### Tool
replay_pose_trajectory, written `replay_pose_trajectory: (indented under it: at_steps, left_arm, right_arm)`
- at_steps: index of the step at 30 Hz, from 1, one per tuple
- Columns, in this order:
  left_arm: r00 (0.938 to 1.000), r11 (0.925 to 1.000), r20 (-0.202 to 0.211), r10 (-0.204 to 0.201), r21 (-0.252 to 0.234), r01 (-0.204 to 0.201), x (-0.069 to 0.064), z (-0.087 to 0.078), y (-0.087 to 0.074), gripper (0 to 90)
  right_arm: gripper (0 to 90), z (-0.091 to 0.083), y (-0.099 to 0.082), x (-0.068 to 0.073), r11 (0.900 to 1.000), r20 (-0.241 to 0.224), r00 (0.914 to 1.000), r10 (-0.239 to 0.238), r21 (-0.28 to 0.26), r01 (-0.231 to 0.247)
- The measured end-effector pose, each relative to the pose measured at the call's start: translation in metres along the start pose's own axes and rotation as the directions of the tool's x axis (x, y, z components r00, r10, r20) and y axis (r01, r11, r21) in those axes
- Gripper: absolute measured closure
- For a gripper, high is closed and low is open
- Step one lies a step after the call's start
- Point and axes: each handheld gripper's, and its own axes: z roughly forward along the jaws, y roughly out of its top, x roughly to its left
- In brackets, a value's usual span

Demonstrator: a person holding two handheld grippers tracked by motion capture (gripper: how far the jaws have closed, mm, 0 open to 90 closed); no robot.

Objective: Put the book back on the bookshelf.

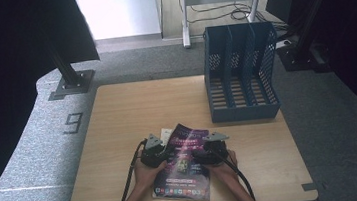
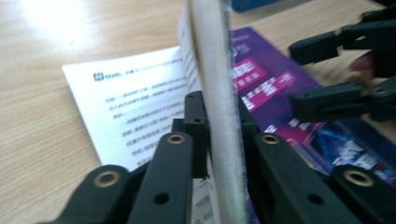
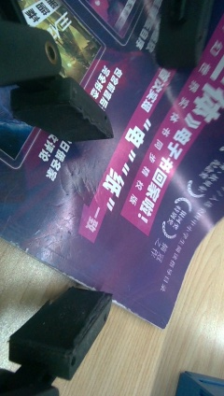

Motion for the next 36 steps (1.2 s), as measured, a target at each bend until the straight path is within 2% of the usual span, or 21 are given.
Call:
replay_pose_trajectory:
  at_steps: [9,13,16,19,21,29,36]
  left_arm:
    - [0.9993,0.9984,0.033,0.016,-0.054,-0.014,-0.003,-0.007,0.001,86.5]
    - [0.9987,0.9979,0.048,0.016,-0.064,-0.013,-0.003,-0.009,0.002,86.7]
    - [0.9978,0.9954,0.054,0.038,-0.09,-0.033,-0.006,-0.012,0.003,86.9]
    - [0.9974,0.994,0.055,0.047,-0.101,-0.041,-0.008,-0.014,0.004,87.0]
    - [0.9966,0.9922,0.063,0.053,-0.116,-0.046,-0.009,-0.017,0.005,87.0]
    - [0.9951,0.9879,0.073,0.067,-0.144,-0.056,-0.013,-0.026,0.011,87.0]
    - [0.9947,0.9857,0.074,0.071,-0.158,-0.059,-0.015,-0.03,0.013,87.1]
  right_arm:
    - [17.0,-0.001,0.0,-0.003,1.0,-0.026,0.9997,-0.005,0.002,0.005]
    - [16.9,-0.002,0.0,-0.005,1.0,-0.02,0.9998,0.002,0.0,-0.002]
    - [18.5,-0.004,0.0,-0.008,0.9999,-0.002,1.0,0.006,-0.013,-0.006]
    - [19.3,-0.007,0.0,-0.01,0.9994,-0.004,0.9999,0.011,-0.032,-0.011]
    - [19.5,-0.011,0.002,-0.014,0.9978,-0.02,0.9994,0.027,-0.06,-0.028]
    - [18.9,-0.017,0.004,-0.02,0.9951,-0.064,0.9965,0.054,-0.079,-0.059]
    - [18.0,-0.019,0.006,-0.019,0.9949,-0.093,0.995,0.034,-0.092,-0.043]
